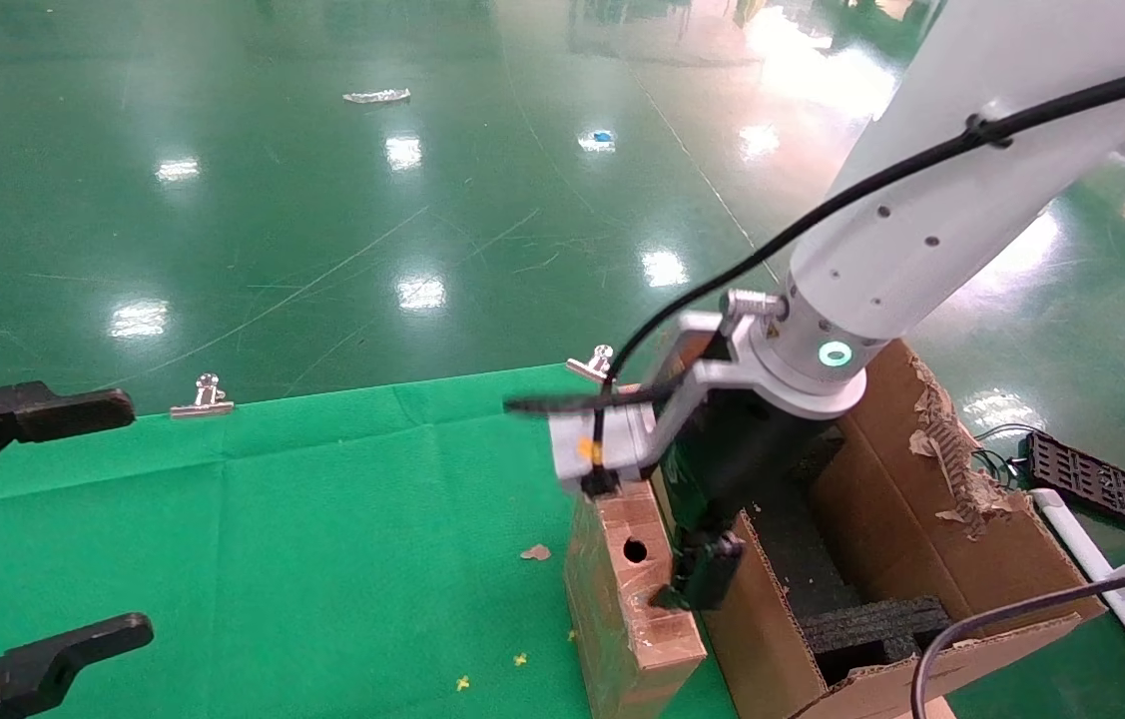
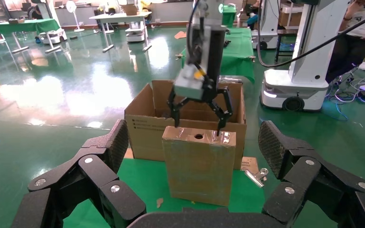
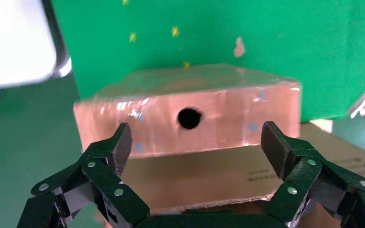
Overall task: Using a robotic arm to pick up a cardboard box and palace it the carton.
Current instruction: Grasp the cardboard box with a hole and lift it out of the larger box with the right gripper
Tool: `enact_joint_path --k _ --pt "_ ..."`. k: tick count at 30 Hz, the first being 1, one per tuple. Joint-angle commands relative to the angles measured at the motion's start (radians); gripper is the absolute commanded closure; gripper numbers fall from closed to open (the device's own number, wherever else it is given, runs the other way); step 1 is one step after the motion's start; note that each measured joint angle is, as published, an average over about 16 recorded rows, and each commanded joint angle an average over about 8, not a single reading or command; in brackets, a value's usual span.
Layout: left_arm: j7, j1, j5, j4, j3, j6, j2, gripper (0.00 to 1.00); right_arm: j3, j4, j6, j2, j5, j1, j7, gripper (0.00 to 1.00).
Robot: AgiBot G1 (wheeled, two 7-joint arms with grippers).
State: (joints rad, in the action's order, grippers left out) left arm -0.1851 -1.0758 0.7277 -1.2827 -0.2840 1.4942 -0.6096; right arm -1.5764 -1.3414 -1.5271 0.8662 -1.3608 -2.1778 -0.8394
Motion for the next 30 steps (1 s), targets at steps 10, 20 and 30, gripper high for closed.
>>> enact_joint_path --k 10,20,30 --pt "0.000 0.000 -0.001 0.000 -0.001 0.000 0.000 0.00 -0.028 0.131 0.043 -0.031 0.036 -0.005 -0.379 0.00" --pt "0.001 0.000 -0.001 0.000 -0.001 -0.001 0.001 0.00 -0.045 0.251 0.014 -0.014 0.099 0.045 -0.508 0.00" --pt "0.001 0.000 -0.001 0.000 -0.002 -0.001 0.001 0.00 -0.064 0.316 0.005 0.020 0.120 0.100 -0.508 0.01"
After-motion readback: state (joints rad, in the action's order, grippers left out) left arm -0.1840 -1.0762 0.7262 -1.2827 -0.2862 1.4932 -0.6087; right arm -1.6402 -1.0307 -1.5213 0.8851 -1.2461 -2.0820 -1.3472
